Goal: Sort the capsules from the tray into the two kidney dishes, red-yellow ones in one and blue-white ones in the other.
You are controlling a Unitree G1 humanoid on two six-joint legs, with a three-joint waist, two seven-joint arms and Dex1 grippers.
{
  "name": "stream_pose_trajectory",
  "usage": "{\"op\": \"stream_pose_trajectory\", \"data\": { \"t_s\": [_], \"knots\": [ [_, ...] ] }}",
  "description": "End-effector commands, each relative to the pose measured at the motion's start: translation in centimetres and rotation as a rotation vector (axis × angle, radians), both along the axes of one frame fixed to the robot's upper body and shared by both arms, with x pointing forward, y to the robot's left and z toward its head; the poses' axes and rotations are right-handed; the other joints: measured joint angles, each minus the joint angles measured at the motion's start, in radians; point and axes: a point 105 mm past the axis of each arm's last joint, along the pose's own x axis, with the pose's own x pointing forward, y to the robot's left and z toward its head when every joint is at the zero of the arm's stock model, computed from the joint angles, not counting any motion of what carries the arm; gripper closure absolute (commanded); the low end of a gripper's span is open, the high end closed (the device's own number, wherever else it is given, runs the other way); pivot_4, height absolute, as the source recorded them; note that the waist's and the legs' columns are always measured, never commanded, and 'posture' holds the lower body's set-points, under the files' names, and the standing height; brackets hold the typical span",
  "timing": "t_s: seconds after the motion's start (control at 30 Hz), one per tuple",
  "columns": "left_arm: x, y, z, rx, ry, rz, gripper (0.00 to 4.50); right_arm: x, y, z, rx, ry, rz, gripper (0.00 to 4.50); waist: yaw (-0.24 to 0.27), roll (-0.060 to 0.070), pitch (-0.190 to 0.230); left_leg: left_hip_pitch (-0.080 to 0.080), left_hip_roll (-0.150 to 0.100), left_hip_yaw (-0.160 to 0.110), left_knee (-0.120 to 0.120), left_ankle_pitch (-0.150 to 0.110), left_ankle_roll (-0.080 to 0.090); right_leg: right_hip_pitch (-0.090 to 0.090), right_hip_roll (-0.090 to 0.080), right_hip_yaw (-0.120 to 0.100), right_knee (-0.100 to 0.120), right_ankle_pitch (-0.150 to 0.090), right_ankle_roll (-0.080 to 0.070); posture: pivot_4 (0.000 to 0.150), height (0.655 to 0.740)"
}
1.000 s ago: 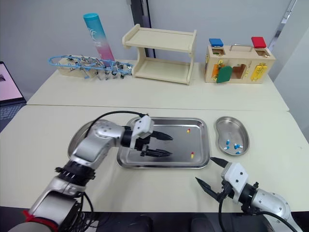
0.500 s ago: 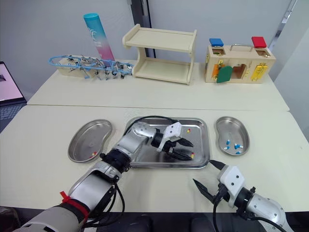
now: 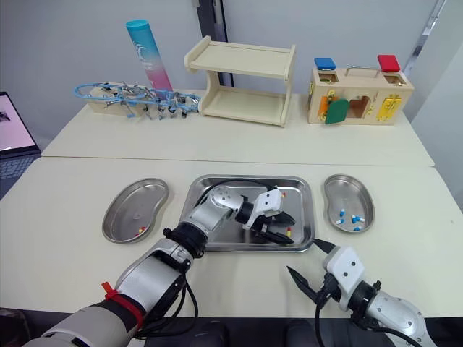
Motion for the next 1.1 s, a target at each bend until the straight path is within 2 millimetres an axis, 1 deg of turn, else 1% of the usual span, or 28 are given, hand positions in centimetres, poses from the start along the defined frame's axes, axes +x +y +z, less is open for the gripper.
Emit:
{"op": "stream_pose_trajectory", "data": {
  "t_s": [0.03, 0.13, 0.33, 0.37, 0.5, 0.57, 0.7, 0.8, 1.1],
  "knots": [
    [0.0, -0.1, -0.8, 0.044, -0.005, 0.003, 1.55, 0.0, 0.4, 1.2, 0.01, -0.048, 0.008, 0.0, 0.0, 0.0, 0.0, 0.0, 0.0, 0.0, 0.0, 0.0, 0.0, 0.0, 0.0, 0.0, 0.0, 0.0, 0.0, 0.15, 0.74],
    [-0.2, -0.2, -1.2, 0.056, -0.003, 0.003, 2.07, 0.0, 0.4, 1.3, 0.011, -0.048, 0.008, 0.0, 0.0, 0.0, 0.0, 0.0, 0.0, 0.0, 0.0, 0.0, 0.0, 0.0, 0.0, 0.0, 0.0, 0.0, 0.0, 0.15, 0.74],
    [-0.1, 0.1, -1.8, 0.071, 0.004, 0.017, 3.78, 0.0, 0.4, 1.3, 0.012, -0.049, 0.007, 0.0, 0.0, 0.0, 0.0, 0.001, 0.0, 0.0, 0.0, 0.0, 0.0, 0.0, 0.0, 0.0, 0.0, 0.0, 0.0, 0.15, 0.74],
    [-0.1, 0.2, -1.8, 0.071, 0.005, 0.019, 3.93, 0.1, 0.4, 1.3, 0.011, -0.05, 0.007, 0.0, 0.0, 0.0, 0.0, 0.001, 0.0, 0.0, 0.0, 0.0, 0.0, 0.001, 0.0, 0.0, 0.0, 0.0, 0.0, 0.15, 0.74],
    [0.0, 0.3, -1.5, 0.055, 0.011, 0.03, 4.2, 0.2, 0.4, 1.3, 0.012, -0.052, 0.009, 0.0, 0.0, 0.0, 0.0, 0.001, 0.0, 0.0, 0.0, 0.0, 0.0, 0.001, 0.0, 0.0, 0.0, 0.0, 0.0, 0.15, 0.74],
    [0.2, 0.3, -1.2, 0.041, 0.007, 0.036, 4.49, 0.2, 0.4, 1.3, 0.013, -0.053, 0.01, 0.0, 0.0, 0.0, 0.0, 0.001, 0.0, 0.0, 0.0, 0.0, 0.0, 0.001, 0.0, 0.0, 0.0, 0.0, 0.0, 0.15, 0.74],
    [0.8, 0.3, 0.6, -0.035, 0.007, 0.07, 4.49, 0.4, 0.4, 1.4, 0.012, -0.058, 0.014, 0.0, 0.0, 0.0, 0.0, 0.001, 0.0, 0.0, 0.0, 0.0, 0.0, 0.001, 0.0, 0.0, 0.0, 0.0, 0.0, 0.15, 0.74],
    [1.1, 0.6, 1.9, -0.075, -0.006, 0.083, 4.49, 0.4, 0.4, 1.4, 0.012, -0.06, 0.014, 0.0, -0.002, 0.0, 0.0, 0.001, 0.0, 0.0, 0.0, 0.0, 0.0, 0.0, 0.0, 0.0, 0.0, 0.0, 0.0, 0.15, 0.74],
    [1.1, 2.3, 6.6, -0.194, -0.046, 0.109, 4.49, 0.8, 0.4, 1.3, 0.012, -0.06, 0.027, 0.0, -0.001, 0.0, 0.0, 0.0, 0.0, 0.0, 0.0, 0.0, 0.0, 0.0, 0.0, 0.0, 0.0, 0.0, 0.0, 0.15, 0.74]
  ]
}}
